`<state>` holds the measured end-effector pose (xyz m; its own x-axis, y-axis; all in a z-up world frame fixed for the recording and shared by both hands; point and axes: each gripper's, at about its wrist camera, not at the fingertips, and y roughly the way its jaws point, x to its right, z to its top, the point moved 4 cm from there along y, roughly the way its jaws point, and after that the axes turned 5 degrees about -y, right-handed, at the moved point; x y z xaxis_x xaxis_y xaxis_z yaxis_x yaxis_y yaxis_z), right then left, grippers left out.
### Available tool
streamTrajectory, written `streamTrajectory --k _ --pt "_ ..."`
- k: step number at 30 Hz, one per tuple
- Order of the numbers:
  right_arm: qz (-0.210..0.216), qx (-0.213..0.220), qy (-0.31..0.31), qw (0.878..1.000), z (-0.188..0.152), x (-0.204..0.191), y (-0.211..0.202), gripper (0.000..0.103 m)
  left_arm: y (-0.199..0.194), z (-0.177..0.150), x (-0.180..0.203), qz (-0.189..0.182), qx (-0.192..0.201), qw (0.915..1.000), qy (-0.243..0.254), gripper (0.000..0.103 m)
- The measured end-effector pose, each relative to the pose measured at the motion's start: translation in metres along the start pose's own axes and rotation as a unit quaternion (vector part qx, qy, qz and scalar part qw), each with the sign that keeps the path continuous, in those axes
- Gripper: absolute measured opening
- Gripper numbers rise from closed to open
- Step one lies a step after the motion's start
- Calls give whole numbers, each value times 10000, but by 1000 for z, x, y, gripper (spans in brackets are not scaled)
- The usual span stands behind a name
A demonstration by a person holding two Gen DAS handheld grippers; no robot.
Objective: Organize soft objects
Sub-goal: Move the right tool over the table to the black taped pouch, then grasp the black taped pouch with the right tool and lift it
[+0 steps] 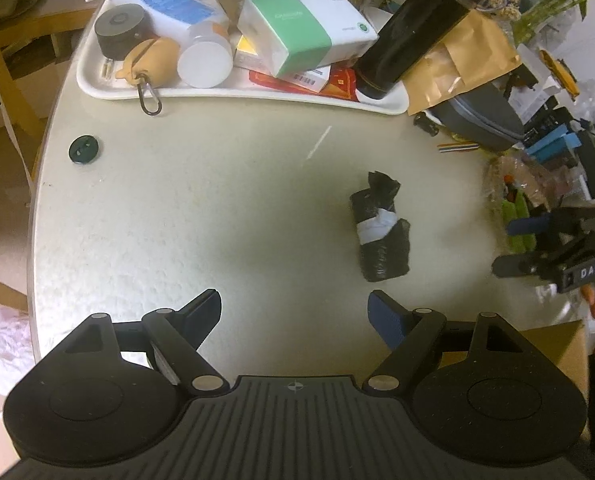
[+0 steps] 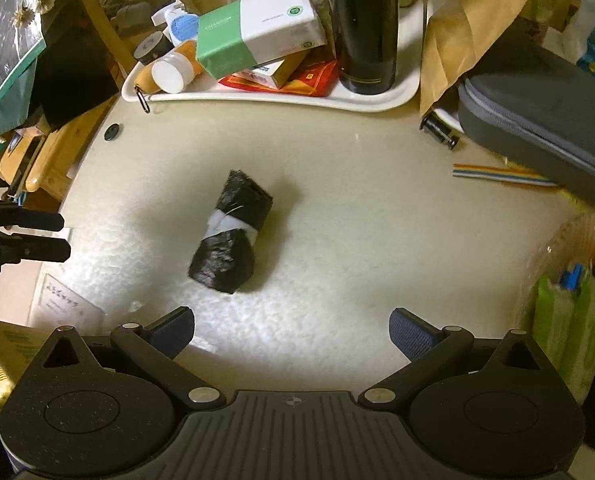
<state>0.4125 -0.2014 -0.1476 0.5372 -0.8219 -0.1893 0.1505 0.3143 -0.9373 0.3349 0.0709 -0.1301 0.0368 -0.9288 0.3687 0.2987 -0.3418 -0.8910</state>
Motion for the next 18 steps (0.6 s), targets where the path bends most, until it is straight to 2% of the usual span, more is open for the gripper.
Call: streamTrajectory --k 3,8,18 --pt "60 83 35 9999 3 7 3 103 1 3 -3 15 96 9999 54 81" --pt "259 258 32 9993 8 8 8 103 -2 3 -6 -167 207 9995 154 81" --pt "695 525 -529 9948 28 -13 29 103 0 0 -10 -107 135 9997 179 81"
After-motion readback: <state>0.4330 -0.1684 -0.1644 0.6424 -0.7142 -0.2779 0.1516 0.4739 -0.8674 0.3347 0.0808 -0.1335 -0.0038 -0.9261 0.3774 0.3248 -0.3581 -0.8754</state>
